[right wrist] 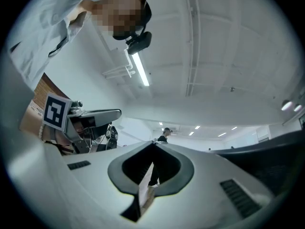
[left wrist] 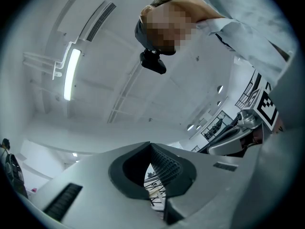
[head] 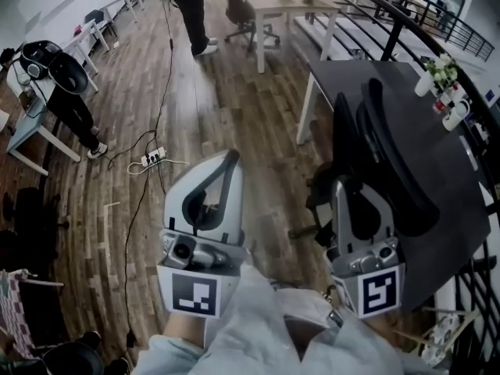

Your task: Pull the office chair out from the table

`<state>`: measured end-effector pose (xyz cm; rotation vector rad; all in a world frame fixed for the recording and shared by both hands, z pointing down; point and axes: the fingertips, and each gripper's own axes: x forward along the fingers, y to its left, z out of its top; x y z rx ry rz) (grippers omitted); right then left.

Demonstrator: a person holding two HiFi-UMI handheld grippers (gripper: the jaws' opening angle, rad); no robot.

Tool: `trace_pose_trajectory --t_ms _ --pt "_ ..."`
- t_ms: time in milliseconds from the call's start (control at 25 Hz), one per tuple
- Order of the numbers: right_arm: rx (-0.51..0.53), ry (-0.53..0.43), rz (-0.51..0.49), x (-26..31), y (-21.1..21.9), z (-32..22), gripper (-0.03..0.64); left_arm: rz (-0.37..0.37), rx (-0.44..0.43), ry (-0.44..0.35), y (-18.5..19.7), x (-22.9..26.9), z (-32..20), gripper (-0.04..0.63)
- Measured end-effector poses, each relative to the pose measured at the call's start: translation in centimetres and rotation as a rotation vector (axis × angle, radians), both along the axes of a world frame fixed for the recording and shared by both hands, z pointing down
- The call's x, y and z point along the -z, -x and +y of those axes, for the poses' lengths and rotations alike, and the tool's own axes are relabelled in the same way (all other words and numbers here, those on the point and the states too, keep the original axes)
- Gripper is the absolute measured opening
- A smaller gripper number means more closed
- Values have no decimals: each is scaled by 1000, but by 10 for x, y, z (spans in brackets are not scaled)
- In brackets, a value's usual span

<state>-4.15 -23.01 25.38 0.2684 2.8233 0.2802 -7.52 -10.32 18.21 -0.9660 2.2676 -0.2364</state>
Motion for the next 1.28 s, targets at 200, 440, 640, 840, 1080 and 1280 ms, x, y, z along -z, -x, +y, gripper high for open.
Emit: trace_pose_trajectory --t_ms 200,440,640,840,1080,1280 --pt "-66 14 0 -1 32 -10 3 -4 -84 16 37 -3 -16 -8" --pt "-167 6 8 3 63 -19 3 3 -197 48 81 -5 -36 -8" --pt "-278 8 17 6 79 -29 3 7 -325 62 109 -4 -59 -8" --pt "-372 4 23 5 89 -36 3 2 -464 98 124 -11 -85 -8" --pt "-475 6 35 8 88 -35 4 8 -619 122 137 -22 -113 -8" --pt "-589 -28 37 15 83 -40 5 11 -749 155 138 -34 -140 -8"
